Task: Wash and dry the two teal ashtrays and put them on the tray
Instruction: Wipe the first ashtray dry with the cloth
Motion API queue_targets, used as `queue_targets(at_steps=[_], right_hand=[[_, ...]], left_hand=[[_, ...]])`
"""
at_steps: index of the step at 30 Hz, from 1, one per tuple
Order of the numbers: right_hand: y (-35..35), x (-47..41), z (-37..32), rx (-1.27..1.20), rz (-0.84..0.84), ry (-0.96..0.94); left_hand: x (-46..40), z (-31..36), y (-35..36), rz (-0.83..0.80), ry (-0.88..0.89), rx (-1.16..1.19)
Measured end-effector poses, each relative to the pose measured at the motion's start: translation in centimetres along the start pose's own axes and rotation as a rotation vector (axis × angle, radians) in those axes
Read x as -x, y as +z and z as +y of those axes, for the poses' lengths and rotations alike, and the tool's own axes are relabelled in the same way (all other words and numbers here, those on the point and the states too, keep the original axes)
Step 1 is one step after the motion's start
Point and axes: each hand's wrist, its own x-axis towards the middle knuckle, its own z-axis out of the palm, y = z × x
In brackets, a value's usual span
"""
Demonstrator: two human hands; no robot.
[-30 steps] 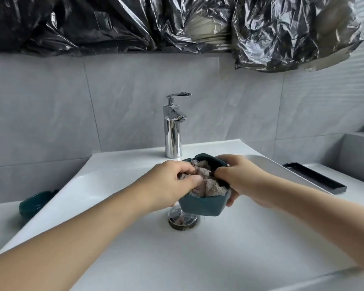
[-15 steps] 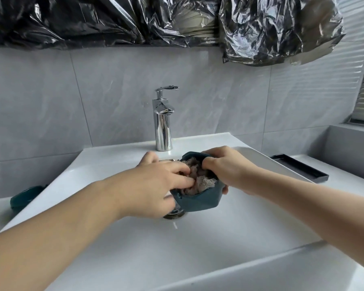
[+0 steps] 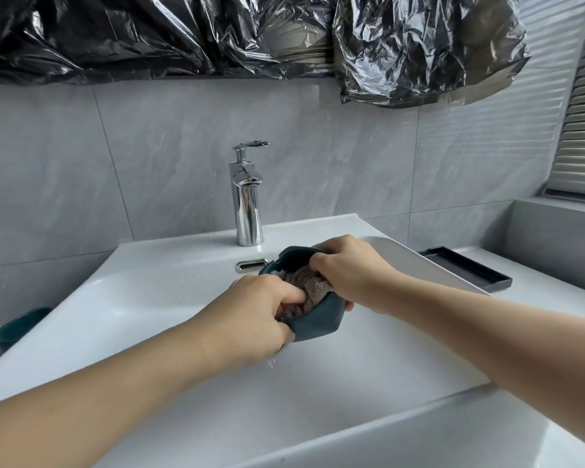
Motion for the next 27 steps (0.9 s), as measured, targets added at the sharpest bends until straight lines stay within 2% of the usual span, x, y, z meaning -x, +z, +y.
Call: queue_targets(at_steps=[4, 8, 11, 14, 16, 21, 24, 27], right_hand=[[0.2, -0.1, -0.1, -0.022, -0.038, -0.024], [0.2, -0.1, -0.1, -0.034, -0.053, -0.055], [0.2, -0.1, -0.2, -0.048, -0.041, -0.05], [0.0, 0.0, -0.3, -0.043, 0.007, -0.051], [0.0, 0.1, -0.3, -0.029, 0.025, -0.044], [0.4, 0.0, 0.0, -0.006, -0.027, 0.011], [0.4, -0.6, 0.3, -0.077, -0.024, 0.05], [0.1, -0.9, 0.8, -0.108, -0.077, 0.055]], left_hand=[[0.3, -0.1, -0.3, -0.049, -0.013, 0.043], [0.8, -1.6, -1.6, -0.021, 0.196, -0.422], [0.8, -2.2, -1.7, -0.016, 0.314, -0.526], [0.4, -1.6, -1.0, -0.025, 0.305, -0.594], [0.3, -0.9, -0.9, -0.054, 0.218, -0.548], [0.5, 1.0, 0.0, -0.044, 0.011, -0.149], [0.4, 1.4, 0.7, 0.1, 0.009, -0.198], [0.2, 1.0, 0.5, 0.141, 0.068, -0.281]])
